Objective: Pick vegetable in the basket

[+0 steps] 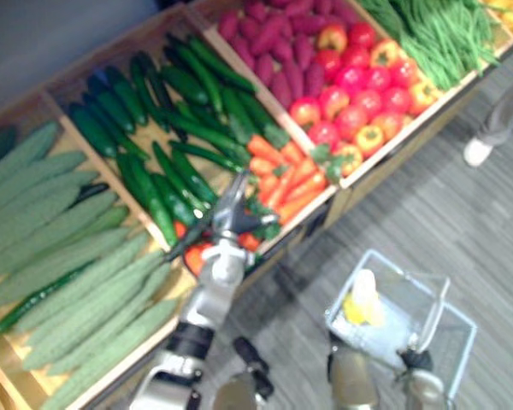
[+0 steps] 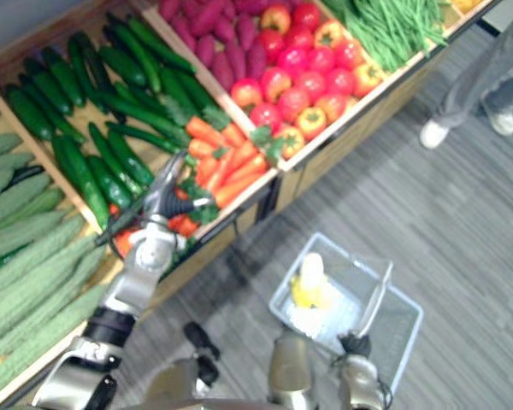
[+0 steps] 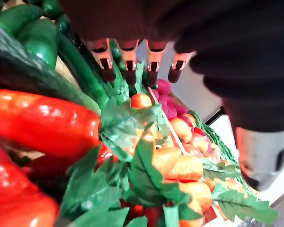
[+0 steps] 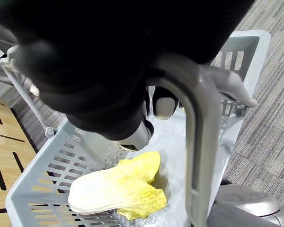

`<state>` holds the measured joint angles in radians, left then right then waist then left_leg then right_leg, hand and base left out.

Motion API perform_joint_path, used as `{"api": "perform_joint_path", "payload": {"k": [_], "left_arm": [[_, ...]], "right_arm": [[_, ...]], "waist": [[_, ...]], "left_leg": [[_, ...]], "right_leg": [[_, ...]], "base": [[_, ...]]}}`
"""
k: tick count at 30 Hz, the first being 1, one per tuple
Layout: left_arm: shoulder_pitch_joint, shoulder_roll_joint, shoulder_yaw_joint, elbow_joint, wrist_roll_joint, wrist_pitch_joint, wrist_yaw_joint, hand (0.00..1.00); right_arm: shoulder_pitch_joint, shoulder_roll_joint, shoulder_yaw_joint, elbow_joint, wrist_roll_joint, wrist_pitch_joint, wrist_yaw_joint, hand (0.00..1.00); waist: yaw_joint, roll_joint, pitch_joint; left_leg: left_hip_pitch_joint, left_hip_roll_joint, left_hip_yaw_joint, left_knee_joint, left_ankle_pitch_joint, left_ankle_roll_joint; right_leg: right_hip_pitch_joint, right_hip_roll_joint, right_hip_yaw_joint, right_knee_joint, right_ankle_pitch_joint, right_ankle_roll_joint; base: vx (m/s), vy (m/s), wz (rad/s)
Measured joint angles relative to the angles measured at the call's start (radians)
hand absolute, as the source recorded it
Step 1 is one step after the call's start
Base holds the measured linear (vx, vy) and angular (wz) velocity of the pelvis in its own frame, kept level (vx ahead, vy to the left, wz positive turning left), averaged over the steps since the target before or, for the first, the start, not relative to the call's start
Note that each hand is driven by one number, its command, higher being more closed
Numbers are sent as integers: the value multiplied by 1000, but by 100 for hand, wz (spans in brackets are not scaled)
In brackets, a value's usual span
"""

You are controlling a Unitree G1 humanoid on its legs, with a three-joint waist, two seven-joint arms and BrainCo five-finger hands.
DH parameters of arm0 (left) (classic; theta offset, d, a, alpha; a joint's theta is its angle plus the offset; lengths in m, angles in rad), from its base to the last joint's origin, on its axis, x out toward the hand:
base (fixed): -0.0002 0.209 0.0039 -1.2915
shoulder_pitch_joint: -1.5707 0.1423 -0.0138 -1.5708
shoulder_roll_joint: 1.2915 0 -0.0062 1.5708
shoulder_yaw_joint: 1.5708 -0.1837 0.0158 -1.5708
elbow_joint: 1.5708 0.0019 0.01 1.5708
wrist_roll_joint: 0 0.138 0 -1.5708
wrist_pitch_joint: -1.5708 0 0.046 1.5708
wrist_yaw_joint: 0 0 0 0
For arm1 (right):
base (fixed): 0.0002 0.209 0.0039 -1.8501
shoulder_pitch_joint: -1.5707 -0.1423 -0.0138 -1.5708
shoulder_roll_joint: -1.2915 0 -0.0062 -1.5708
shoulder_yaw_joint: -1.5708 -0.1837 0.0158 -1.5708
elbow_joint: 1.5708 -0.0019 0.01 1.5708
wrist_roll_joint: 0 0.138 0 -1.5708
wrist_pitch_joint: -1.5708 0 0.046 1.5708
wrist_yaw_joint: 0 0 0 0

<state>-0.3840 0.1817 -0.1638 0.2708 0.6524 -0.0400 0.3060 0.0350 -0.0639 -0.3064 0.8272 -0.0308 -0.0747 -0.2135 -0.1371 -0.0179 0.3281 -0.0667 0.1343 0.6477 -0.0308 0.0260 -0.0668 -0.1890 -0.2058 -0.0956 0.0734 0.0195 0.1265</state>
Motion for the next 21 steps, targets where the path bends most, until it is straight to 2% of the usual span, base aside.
{"api": "perform_joint_path", "payload": {"k": [6, 9, 13, 14, 21], "left_arm": [[-60, 3, -28, 58, 7, 6, -1, 0], [-121, 21, -35, 100, 30, 8, -1, 0], [-191, 23, -35, 150, 32, 13, 7, 0], [-214, 27, -36, 174, 32, 20, 7, 100], [-361, 60, -54, 265, 116, 60, 24, 100]], "right_arm": [[-28, 0, 2, -9, 0, -1, -19, 100], [-50, 0, 4, -31, 0, -1, -22, 100], [-56, 0, 17, -63, 0, -3, -25, 100], [-56, 0, 23, -66, 0, -3, -27, 100], [-58, 4, 54, -106, 11, -18, -29, 100]], "waist": [[3, 6, 35], [1, 6, 81], [4, 4, 108], [3, 4, 108], [9, 0, 111]], "left_leg": [[-32, -1, -1, 3, 5, 3], [-47, 1, 6, 5, 9, 6], [-62, 2, 25, 8, 9, 6], [-70, 2, 27, 10, 9, 6], [-105, 12, 34, 17, 9, 7]], "right_leg": [[-35, -2, 1, 9, 0, 1], [-60, -1, 13, 20, 1, 1], [-86, 0, 26, 26, 3, 4], [-93, -1, 27, 27, 3, 5], [-129, -1, 31, 31, 11, 6]], "base": [[0, 0, 0], [-4, -18, -5], [8, -18, -8], [18, -22, -4], [-1, -6, 0]]}}
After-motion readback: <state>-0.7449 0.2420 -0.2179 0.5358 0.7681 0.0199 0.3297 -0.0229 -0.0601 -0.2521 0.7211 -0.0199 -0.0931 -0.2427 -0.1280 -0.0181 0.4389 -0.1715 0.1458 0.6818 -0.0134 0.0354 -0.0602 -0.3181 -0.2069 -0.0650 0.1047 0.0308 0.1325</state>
